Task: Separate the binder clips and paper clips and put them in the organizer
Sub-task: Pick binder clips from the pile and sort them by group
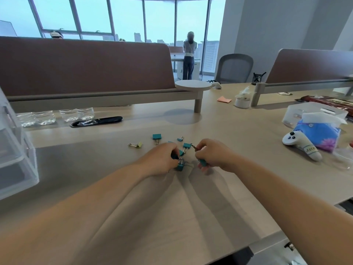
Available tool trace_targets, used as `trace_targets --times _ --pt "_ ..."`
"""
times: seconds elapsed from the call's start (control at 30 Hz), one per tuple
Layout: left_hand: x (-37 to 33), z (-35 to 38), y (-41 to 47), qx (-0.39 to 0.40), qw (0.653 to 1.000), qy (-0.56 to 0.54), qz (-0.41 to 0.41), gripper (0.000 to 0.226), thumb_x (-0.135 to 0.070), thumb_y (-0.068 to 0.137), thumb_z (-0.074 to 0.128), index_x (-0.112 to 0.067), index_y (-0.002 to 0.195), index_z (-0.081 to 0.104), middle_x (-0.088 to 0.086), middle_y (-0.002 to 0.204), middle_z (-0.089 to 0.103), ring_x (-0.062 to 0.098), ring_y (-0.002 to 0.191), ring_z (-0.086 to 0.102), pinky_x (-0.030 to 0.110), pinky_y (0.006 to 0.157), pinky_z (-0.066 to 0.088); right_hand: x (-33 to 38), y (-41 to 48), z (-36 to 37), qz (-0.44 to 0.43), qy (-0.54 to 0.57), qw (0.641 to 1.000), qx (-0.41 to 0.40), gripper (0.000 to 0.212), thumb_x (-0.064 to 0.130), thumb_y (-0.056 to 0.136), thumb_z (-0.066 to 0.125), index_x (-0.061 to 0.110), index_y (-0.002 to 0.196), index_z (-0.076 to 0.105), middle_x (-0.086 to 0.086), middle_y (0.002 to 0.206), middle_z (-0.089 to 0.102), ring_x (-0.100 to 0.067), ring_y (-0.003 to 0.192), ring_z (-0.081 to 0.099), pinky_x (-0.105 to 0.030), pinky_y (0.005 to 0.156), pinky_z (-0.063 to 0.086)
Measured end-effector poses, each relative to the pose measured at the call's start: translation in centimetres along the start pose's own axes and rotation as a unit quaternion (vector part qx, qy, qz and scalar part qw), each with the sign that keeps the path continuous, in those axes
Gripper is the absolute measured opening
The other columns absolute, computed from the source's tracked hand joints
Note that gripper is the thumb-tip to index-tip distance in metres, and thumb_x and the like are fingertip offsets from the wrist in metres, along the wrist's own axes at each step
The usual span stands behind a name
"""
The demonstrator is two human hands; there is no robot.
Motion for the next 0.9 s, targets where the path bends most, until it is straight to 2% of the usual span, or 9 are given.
trace_targets --times 0.13,0.23,0.37,0.43,0.5,0.6,0.7,0.8,0.9 --pt "-0.2 0.0 -0.3 0.017 1.0 0.02 0.009 0.009 -0.017 0.094 0.056 -0.024 0.098 0.054 -0.006 0.098 0.055 0.008 0.079 0.052 0.017 0.056 0.034 0.1 0.4 0.4 0.027 0.037 0.999 0.001 0.018 0.001 0.094 0.046 0.005 0.109 0.055 -0.019 0.098 0.062 -0.026 0.068 0.072 -0.032 0.057 0.058" --pt "-0.3 -0.1 -0.2 0.001 1.0 0.019 0.012 0.014 -0.012 0.097 0.048 -0.024 0.101 0.054 -0.001 0.108 0.058 0.014 0.088 0.053 0.022 0.065 0.036 0.3 0.7 0.5 0.022 -0.007 1.0 -0.017 0.017 0.004 0.097 0.043 0.005 0.107 0.057 -0.013 0.086 0.06 -0.02 0.058 0.061 -0.026 0.048 0.049" --pt "-0.4 0.1 0.3 0.025 0.999 0.023 -0.023 0.022 -0.011 0.098 0.043 -0.018 0.116 0.053 0.004 0.12 0.056 0.017 0.096 0.053 0.026 0.074 0.039 0.7 1.3 0.9 0.014 -0.029 0.999 -0.026 0.016 0.003 0.094 0.043 0.006 0.098 0.059 -0.013 0.082 0.06 -0.022 0.061 0.055 -0.03 0.053 0.046" --pt "-0.7 0.5 0.5 0.046 0.998 0.037 -0.037 0.02 -0.027 0.099 0.046 -0.017 0.116 0.051 0.003 0.112 0.057 0.016 0.091 0.053 0.028 0.069 0.039 0.8 1.8 0.8 0.006 -0.048 0.998 -0.041 0.018 0.002 0.092 0.043 0.003 0.096 0.061 -0.015 0.084 0.062 -0.024 0.065 0.053 -0.034 0.059 0.044" --pt "-1.0 0.8 0.6 0.057 0.995 0.065 -0.043 0.039 -0.049 0.092 0.056 -0.018 0.114 0.05 -0.001 0.099 0.055 0.015 0.084 0.052 0.029 0.063 0.038 0.9 2.1 0.8 -0.003 -0.065 0.997 -0.047 0.015 0.001 0.089 0.046 0.005 0.09 0.06 -0.015 0.083 0.061 -0.023 0.066 0.051 -0.035 0.061 0.042" --pt "-1.2 1.3 0.6 0.05 0.992 0.116 -0.031 0.058 -0.062 0.081 0.064 -0.016 0.114 0.051 0.002 0.102 0.056 0.018 0.085 0.052 0.032 0.066 0.041 0.8 2.6 0.9 -0.036 -0.104 0.993 -0.047 0.011 0.011 0.087 0.065 0.012 0.084 0.055 -0.006 0.08 0.056 -0.019 0.07 0.049 -0.032 0.064 0.043" --pt "-1.1 1.8 0.8 0.05 0.989 0.139 -0.012 0.044 -0.051 0.088 0.061 -0.015 0.112 0.052 0.006 0.11 0.059 0.022 0.092 0.053 0.035 0.073 0.043 1.2 3.1 1.2 -0.092 -0.174 0.978 -0.073 0.023 0.028 0.087 0.072 0.012 0.091 0.056 0.0 0.084 0.056 -0.019 0.081 0.053 -0.029 0.069 0.043" --pt "-0.8 1.5 0.7 0.047 0.99 0.129 0.005 0.027 -0.038 0.095 0.056 -0.014 0.107 0.052 0.009 0.111 0.061 0.024 0.096 0.056 0.034 0.075 0.043 1.9 3.6 1.9 -0.134 -0.185 0.971 -0.073 0.021 0.025 0.088 0.071 0.013 0.087 0.055 -0.005 0.094 0.062 -0.023 0.088 0.057 -0.034 0.075 0.044" --pt "-0.5 1.0 0.3 0.057 0.99 0.126 0.013 0.017 -0.03 0.097 0.051 -0.013 0.099 0.051 0.009 0.104 0.06 0.021 0.084 0.051 0.031 0.067 0.036 2.2 3.9 2.9 -0.162 -0.228 0.959 -0.052 0.023 0.019 0.086 0.069 0.017 0.079 0.047 -0.007 0.094 0.063 -0.024 0.084 0.055 -0.036 0.075 0.046"
Point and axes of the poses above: each hand's wrist, its own y-axis towards the middle knuckle, its own z-axis out of the palm, x = y × z, the point moved 3 cm from there along y, towards the middle knuckle
